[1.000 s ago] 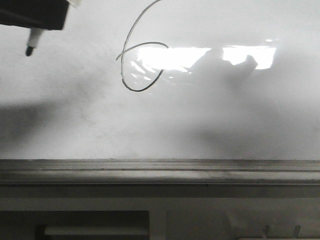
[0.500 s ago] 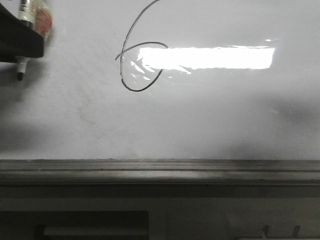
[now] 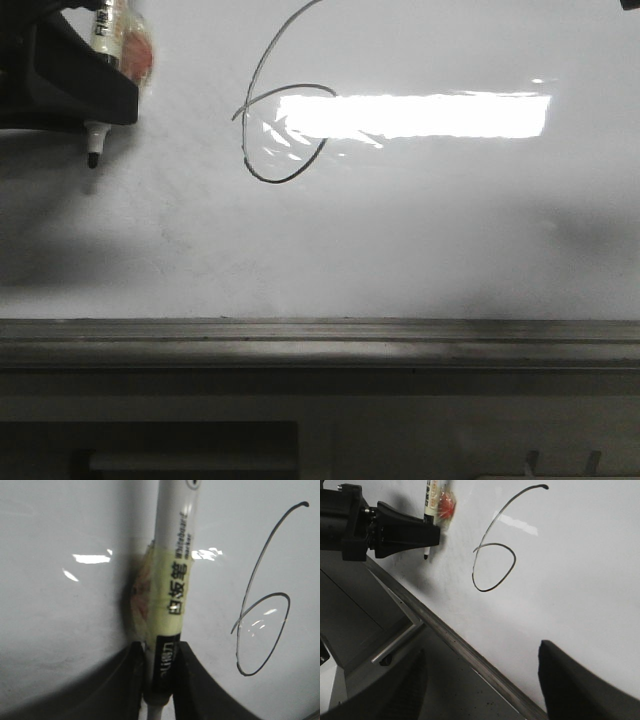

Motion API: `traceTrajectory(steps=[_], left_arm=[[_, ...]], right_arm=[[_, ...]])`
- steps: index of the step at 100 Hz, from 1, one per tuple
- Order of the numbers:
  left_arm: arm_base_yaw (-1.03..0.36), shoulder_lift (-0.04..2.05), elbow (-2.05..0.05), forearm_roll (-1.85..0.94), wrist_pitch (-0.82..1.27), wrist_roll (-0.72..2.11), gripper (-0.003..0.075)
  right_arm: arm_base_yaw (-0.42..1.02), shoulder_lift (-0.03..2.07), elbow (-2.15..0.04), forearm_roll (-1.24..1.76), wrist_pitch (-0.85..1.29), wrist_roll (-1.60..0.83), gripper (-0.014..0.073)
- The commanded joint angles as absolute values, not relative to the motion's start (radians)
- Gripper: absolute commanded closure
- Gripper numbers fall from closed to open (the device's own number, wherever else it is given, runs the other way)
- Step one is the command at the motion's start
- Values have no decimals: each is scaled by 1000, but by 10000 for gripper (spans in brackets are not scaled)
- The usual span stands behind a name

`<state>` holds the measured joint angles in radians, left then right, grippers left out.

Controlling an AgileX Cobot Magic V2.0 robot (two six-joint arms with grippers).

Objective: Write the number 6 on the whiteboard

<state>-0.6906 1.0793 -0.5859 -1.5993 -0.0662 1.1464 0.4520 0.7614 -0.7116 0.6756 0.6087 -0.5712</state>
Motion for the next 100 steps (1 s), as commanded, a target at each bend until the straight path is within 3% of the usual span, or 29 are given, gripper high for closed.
traceTrajectory(steps=[1,11,37,47,71,80,90,100], left_arm=[[-690,1077,-616,-1603,-70,1139,729],[-690,1075,-616,-1603,-70,1139,659],[-690,1056,-618,-1595,-74,1143,278],[-690,1021,-618,-1569,-66,1159,198],[-690,839,-616,-1453,-39,1169,195],[-690,749,-612,-1364,14,1169,210],[-690,659,-601,-1293,101,1169,274],[-690,577,-582,-1231,194,1169,443]], right_arm=[[444,754,-737,703,564,-570,165],[444,754,-737,703,565,-570,165],[444,754,-737,703,578,-570,165],[444,754,-737,699,584,-570,165],[444,726,-737,699,582,-570,167],[444,688,-737,699,562,-570,204],[444,634,-737,699,530,-570,342],[444,576,-734,695,516,-570,540]])
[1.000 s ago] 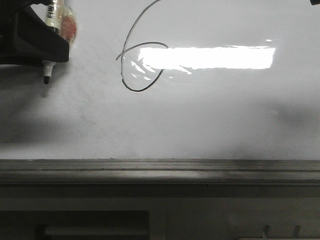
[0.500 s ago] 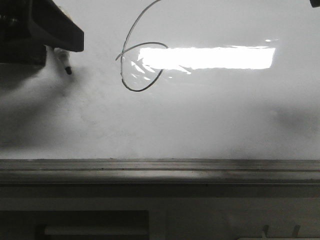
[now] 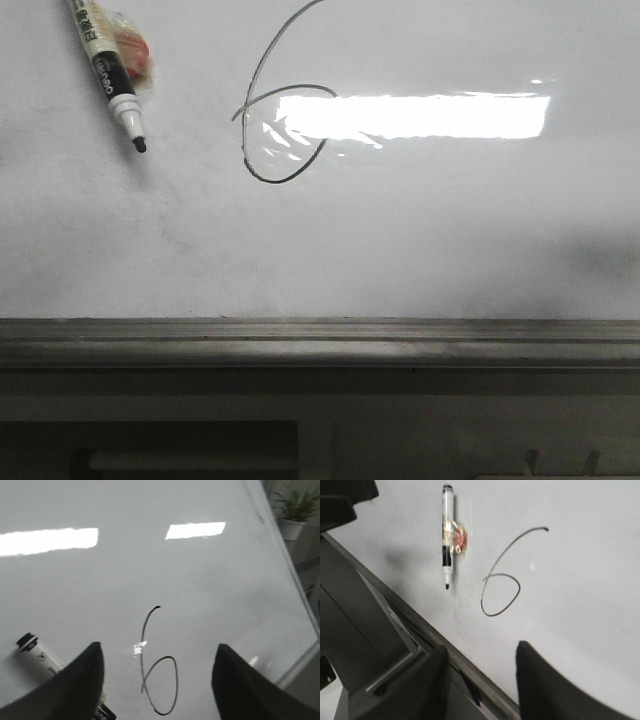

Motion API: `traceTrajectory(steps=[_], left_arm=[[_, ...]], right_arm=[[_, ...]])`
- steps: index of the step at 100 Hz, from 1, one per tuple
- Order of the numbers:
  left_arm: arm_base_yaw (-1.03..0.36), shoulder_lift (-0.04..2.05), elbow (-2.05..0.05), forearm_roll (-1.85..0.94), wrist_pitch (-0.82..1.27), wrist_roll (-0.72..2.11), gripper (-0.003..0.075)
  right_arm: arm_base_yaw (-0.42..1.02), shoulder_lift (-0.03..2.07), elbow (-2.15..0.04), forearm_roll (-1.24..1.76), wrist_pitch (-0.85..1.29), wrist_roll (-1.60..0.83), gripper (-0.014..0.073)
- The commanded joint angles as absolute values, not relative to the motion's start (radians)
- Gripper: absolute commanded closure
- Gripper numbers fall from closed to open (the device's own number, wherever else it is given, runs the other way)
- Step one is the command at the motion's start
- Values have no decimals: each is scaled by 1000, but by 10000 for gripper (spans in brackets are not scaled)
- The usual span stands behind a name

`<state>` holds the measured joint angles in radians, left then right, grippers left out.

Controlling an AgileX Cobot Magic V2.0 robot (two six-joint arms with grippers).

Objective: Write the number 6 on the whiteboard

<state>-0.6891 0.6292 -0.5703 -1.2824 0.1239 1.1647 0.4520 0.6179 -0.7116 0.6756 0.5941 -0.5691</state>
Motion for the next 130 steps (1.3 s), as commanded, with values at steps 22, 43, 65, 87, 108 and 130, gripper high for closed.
traceTrajectory(steps=[22,43,65,87,108,130], left_arm=[[-690,395,-488,-1186,273,1171,741],[-690,179,-354,-1193,271,1171,740],[-690,9,-256,-1230,231,1169,740],[-690,-3,-248,-1255,186,1169,740],[-690,-3,-248,-1256,192,1169,740],[-690,-3,-248,-1256,192,1169,740]], right_arm=[[444,406,-608,689,414,-621,656],[444,171,-396,689,317,-641,659],[444,16,-248,685,263,-641,659],[444,4,-218,685,245,-641,659],[444,4,-218,685,245,-641,659],[444,4,-218,685,245,-641,659]])
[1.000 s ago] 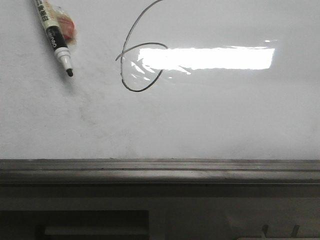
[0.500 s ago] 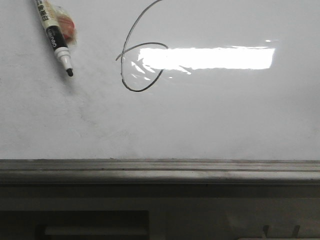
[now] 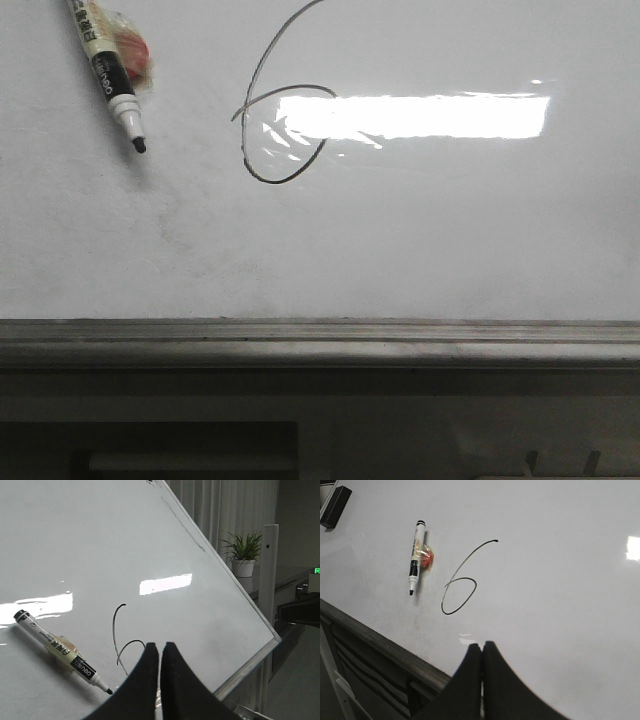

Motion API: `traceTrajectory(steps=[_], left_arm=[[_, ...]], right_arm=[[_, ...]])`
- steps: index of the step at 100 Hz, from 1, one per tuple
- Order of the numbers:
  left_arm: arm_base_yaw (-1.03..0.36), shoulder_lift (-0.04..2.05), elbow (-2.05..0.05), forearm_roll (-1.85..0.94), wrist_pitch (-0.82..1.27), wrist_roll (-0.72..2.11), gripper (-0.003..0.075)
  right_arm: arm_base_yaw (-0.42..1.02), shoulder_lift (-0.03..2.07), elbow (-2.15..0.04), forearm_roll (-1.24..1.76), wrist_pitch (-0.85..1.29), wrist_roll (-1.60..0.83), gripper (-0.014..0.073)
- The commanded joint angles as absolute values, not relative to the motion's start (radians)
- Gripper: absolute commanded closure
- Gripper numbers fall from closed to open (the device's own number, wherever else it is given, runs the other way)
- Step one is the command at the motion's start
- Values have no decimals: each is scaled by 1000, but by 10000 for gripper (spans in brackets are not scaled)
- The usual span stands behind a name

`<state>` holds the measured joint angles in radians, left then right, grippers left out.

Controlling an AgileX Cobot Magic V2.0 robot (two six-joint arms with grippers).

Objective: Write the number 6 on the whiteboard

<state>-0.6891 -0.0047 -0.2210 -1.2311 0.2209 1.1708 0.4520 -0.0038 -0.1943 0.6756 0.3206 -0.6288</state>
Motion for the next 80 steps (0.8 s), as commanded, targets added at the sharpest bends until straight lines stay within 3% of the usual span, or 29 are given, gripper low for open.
traceTrajectory(steps=[1,41,50,67,80], left_arm=[[-690,-3,-248,-1256,192,1169,740],[-690,-3,-245,-1236,187,1163,740],[-675,-3,-242,-1057,160,1039,741],[-585,8,-206,-453,104,483,740],[-506,9,-153,-218,50,329,740]], right_arm=[[444,4,-218,685,245,-641,659],[444,4,-218,685,245,-641,659],[444,4,-218,685,245,-641,659],[444,4,-218,685,245,-641,659],[444,4,-218,685,245,-641,659]])
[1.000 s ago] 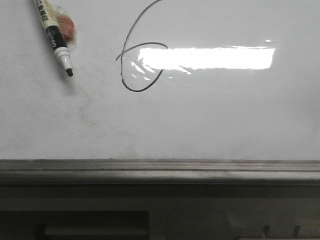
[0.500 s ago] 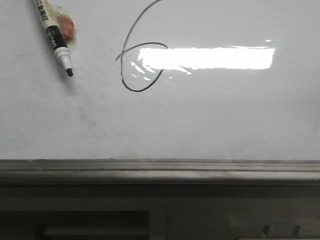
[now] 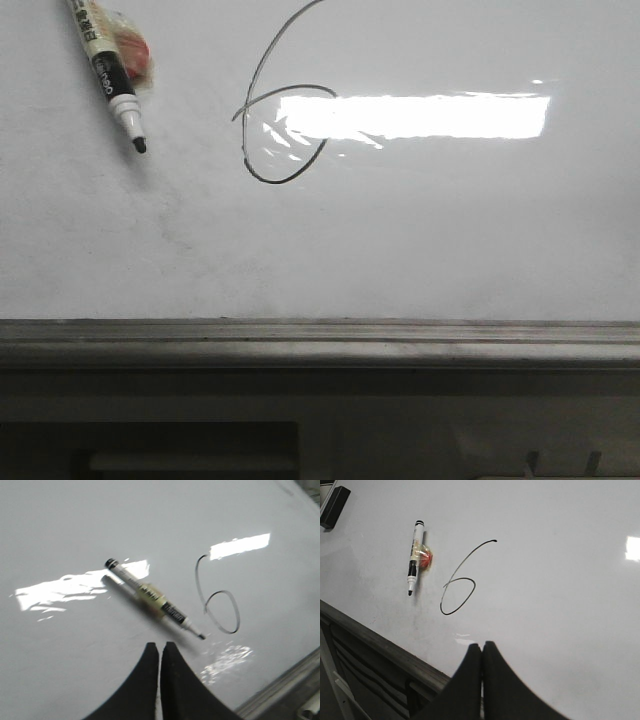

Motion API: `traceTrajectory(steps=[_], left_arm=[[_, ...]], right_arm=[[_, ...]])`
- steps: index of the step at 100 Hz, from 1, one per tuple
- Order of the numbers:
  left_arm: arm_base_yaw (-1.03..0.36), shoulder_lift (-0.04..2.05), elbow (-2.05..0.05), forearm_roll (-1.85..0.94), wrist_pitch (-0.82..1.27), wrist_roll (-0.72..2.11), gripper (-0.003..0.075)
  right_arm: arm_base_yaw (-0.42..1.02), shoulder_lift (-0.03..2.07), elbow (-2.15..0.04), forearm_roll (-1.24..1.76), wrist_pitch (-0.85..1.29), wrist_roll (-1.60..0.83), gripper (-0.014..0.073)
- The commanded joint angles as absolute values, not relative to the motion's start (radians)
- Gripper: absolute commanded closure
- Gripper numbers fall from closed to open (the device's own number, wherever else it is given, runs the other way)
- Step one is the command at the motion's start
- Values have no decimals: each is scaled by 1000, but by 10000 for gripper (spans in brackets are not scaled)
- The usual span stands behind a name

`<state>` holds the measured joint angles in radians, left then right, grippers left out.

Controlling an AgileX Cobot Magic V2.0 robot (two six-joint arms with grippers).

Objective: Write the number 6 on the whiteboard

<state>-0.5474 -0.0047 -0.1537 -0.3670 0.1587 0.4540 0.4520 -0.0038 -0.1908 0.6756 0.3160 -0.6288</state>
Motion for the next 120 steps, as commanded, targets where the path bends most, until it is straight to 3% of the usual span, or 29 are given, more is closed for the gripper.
traceTrajectory(steps=[1,25,49,120], left_arm=[[-501,9,-150,-213,45,327,740],[-251,7,-49,-116,-19,176,740],[-113,-36,41,-96,-51,147,740],[-95,-36,41,-103,-14,145,740]], right_arm=[[444,4,-218,685,245,-641,659],[444,4,-218,685,245,-641,659],[444,4,-218,685,245,-641,659],[444,4,-218,685,240,-641,659]])
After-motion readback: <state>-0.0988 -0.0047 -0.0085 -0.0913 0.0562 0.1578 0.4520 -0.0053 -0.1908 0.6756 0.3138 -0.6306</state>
